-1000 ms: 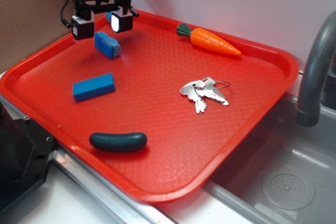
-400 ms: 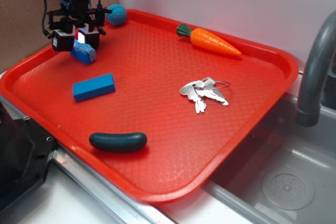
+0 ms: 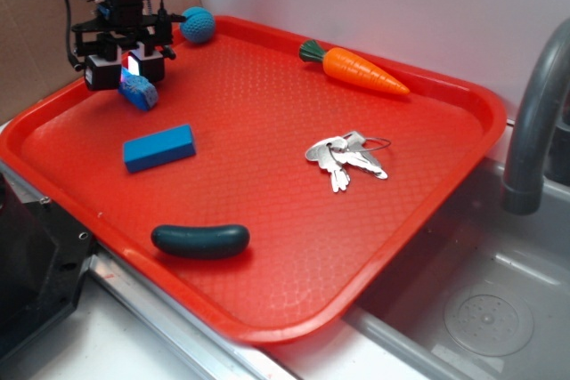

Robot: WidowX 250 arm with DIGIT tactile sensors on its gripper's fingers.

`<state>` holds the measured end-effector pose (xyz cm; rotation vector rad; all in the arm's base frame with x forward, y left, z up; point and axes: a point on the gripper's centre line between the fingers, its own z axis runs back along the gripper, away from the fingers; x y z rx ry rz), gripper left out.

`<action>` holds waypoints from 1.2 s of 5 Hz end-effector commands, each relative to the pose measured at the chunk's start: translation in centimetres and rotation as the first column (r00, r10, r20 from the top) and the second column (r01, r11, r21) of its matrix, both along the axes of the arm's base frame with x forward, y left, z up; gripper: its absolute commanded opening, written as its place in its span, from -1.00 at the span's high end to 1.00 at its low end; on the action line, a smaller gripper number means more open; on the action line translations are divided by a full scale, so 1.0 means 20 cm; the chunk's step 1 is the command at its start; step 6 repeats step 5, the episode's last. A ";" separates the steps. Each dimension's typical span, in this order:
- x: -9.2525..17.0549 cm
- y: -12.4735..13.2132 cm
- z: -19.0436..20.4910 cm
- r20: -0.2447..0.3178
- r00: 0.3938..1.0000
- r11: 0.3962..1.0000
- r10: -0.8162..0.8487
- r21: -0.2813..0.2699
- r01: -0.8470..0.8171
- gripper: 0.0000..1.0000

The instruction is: Grab the blue sponge.

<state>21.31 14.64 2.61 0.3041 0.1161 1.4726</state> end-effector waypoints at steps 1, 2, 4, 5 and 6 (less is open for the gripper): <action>-0.19 0.02 0.33 0.122 0.989 0.992 0.082 0.089 -0.094 1.00; -0.21 -0.09 0.56 0.214 0.923 0.941 0.321 0.036 -0.336 1.00; -0.35 -0.29 1.04 0.295 0.920 0.966 0.259 -0.074 -0.248 1.00; -0.33 -0.35 1.28 0.318 0.936 0.988 0.150 -0.031 -0.148 1.00; -0.33 -0.35 1.28 0.318 0.936 0.988 0.150 -0.031 -0.148 1.00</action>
